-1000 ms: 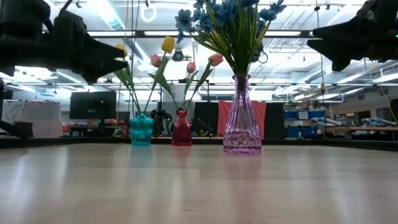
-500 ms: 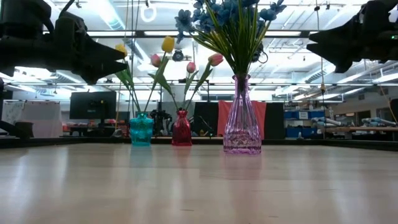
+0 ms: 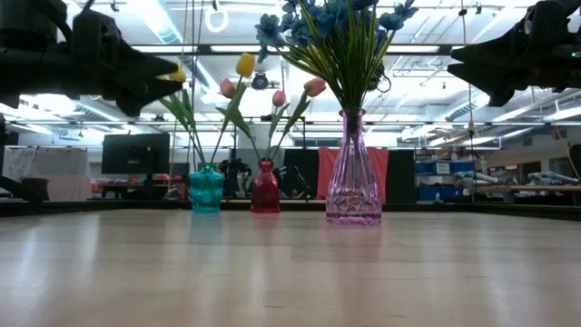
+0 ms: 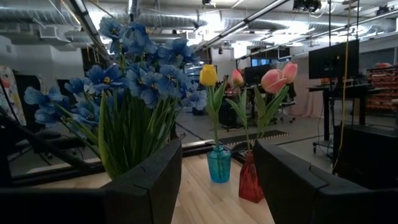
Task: Sort flowers into vase by color
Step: Return to Home Position
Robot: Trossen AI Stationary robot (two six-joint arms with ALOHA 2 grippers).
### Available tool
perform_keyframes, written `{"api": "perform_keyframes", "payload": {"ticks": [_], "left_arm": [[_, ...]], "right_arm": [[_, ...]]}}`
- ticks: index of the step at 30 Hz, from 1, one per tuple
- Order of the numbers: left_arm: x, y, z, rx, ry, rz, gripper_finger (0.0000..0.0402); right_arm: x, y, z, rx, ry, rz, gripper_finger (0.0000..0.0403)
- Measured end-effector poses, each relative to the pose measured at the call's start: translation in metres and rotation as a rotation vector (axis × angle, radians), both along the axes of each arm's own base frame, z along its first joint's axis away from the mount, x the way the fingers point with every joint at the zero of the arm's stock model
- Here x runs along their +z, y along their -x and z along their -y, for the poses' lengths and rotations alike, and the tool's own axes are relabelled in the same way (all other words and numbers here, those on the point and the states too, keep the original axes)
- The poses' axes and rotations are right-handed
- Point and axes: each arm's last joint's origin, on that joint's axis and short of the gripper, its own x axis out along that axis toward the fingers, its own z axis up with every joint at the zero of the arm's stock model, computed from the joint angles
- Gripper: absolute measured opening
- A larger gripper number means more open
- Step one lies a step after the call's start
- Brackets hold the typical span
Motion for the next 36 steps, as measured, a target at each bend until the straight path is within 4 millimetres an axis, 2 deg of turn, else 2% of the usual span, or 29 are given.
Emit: {"api": "perform_keyframes", "payload": {"ticks": [16, 36], "left_arm": [[0.026, 0.022, 0.000, -0.004, 0.003, 0.262, 0.0284], [0.027, 0.024, 0.000, -0.004, 0.003, 0.275, 0.0284]], "right_arm": [[0.001, 0.000, 0.000, 0.000, 0.000, 0.006, 0.0210], [0.001, 0.000, 0.000, 0.000, 0.000, 0.006, 0.0210]]}}
